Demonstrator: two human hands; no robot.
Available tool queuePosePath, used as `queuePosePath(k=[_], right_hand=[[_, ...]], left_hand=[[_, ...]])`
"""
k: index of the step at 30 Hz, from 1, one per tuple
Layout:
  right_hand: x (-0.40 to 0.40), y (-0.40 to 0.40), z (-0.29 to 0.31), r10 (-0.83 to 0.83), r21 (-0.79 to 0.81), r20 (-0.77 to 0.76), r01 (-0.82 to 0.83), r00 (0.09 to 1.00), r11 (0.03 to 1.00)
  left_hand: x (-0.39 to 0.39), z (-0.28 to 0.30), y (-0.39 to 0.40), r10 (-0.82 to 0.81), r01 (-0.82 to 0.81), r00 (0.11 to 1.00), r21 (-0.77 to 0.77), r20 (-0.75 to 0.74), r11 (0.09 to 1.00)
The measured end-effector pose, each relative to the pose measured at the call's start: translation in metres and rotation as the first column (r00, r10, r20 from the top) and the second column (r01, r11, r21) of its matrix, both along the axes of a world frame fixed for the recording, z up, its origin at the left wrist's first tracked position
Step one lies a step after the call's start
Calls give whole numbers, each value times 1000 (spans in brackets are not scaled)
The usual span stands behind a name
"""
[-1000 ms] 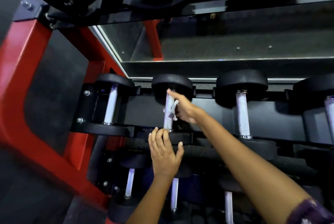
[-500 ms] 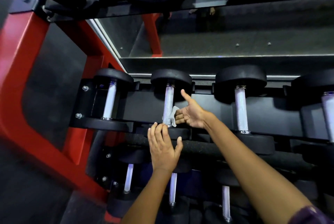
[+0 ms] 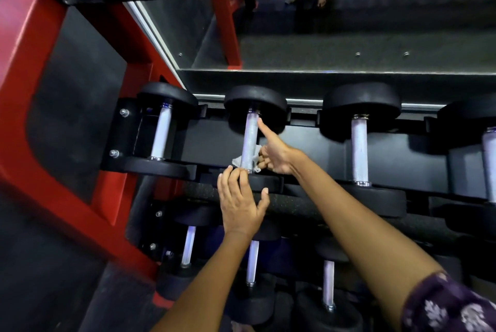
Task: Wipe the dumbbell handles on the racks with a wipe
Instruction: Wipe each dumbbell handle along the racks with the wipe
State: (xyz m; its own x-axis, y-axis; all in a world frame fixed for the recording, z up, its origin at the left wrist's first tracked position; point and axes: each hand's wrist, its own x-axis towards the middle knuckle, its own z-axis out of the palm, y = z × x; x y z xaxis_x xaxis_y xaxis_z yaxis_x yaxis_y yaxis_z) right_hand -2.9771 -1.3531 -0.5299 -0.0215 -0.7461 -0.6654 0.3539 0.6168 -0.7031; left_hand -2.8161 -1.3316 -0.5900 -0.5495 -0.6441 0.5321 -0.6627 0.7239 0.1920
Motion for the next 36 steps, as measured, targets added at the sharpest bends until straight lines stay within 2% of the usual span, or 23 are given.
queuePosePath(k=[2,4,7,8,9,11,13,15,17,19,22,23,26,29,32,36], right_hand=[[-3,-3,3,48,15,8,-48,999,999],[-15,-3,6,100,22,103,-103,990,994],[-21,-8,7,-74,-14,323,83,943,996],[-18,-8,7,-109,-24,350,126,930,992],[-14,-10,1,-97,-34,328,114,940,993],[-9,-9,-7,21,-32,234,-14,972,999],[-12,-9,-12,57,-24,260,-52,964,998],[-18,-13,-14,-102,-45,397,130,912,990],[-15,-17,-15,-263,-76,512,348,818,934],[-10,-15,-18,-284,-106,499,383,819,918],[-11,-4,-17,-178,-153,425,265,887,952],[-15,-6,-13,-188,-165,422,279,887,946],[-19,-17,-3,-311,-222,518,477,797,850],[-14,-18,-16,-271,-284,461,430,845,857],[-19,-12,-13,-258,-238,376,361,890,902],[-14,-22,3,-293,-290,405,426,866,857]], left_hand=[[-1,1,1,2,-2,1000,4,7,1000],[0,2,2,-4,4,1000,12,6,1000],[2,2,1,5,-5,1000,-1,9,1000],[1,1,1,4,-4,1000,-1,9,1000],[2,1,2,7,-7,1000,-2,10,1000],[1,1,2,10,-10,1000,-4,10,1000],[1,1,3,7,-7,1000,0,6,1000],[0,2,3,7,-7,1000,1,9,1000],[1,1,2,11,-11,1000,0,16,1000],[2,1,2,9,-9,1000,-3,12,1000],[2,0,4,1,-1,1000,-2,-12,1000],[1,0,2,3,-4,1000,-7,-17,1000],[1,0,1,6,-6,1000,-9,-6,1000],[3,0,3,8,-8,1000,-7,-2,1000],[1,0,4,5,-5,1000,-8,-16,1000],[0,0,1,16,-16,1000,-18,-12,1000]])
